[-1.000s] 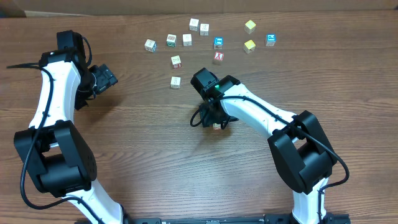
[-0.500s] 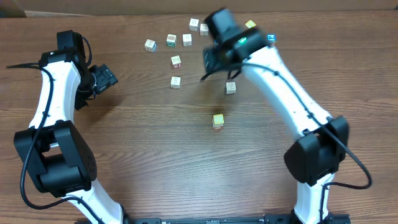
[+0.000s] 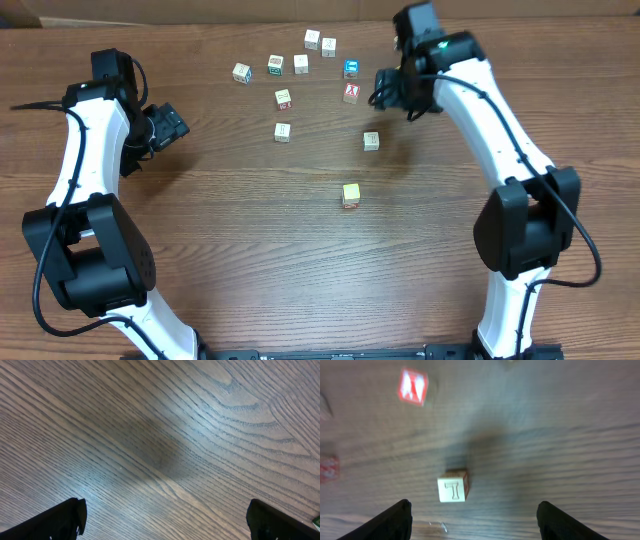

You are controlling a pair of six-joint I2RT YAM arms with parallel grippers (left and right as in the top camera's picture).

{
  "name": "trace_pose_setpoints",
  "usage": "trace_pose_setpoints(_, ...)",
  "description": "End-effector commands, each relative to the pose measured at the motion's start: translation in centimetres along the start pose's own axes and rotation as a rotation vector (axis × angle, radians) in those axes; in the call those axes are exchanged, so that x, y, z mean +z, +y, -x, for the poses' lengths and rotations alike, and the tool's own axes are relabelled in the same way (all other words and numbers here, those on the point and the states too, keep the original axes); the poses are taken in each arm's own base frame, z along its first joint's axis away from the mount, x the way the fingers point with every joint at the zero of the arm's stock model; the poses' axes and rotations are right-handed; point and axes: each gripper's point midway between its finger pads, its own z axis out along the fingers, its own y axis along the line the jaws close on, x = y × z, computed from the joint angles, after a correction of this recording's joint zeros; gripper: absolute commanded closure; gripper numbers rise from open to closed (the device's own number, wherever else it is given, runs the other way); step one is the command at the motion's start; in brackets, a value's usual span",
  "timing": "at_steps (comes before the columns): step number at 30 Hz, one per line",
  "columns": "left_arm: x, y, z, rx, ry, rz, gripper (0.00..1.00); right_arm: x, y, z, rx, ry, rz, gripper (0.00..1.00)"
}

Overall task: Form a tower
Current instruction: 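Move the right gripper to the T block at the back right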

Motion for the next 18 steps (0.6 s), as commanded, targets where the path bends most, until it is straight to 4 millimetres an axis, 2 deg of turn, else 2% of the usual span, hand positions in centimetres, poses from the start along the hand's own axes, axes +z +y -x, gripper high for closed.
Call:
trace_pose_setpoints(1, -0.1, -0.3, 0.3, 0.009, -0.008, -0.006, 0.0, 3.3, 1.5, -3.0, -0.044, 0.084, 0.014, 0.22)
trace_pose_setpoints(7, -0.1, -0.3, 0.3, 0.01, -0.008, -0.006, 0.0, 6.9, 2.3, -5.0, -0.071, 0.087, 0.022, 0.22)
trace_pose_setpoints(12, -0.1, -0.3, 0.3, 0.01, -0.008, -0.006, 0.0, 8.1, 2.6, -5.3, -0.078, 0.066, 0.031, 0.24)
trace_pose_setpoints(16, -0.1, -0.3, 0.3, 0.01, -0.008, -0.006, 0.0, 8.1, 2.5, -4.5, -0.077, 0.032, 0.024, 0.36)
trace_pose_setpoints(17, -0.1, -0.3, 0.3, 0.01, -0.008, -0.006, 0.0, 8.1, 2.6, -4.3, -0.076, 0.023, 0.027, 0.43)
trace_pose_setpoints(18, -0.1, -0.3, 0.3, 0.01, -0.008, -0.006, 0.0, 8.1, 2.7, -4.1, -0.076, 0.018, 0.029, 0.45)
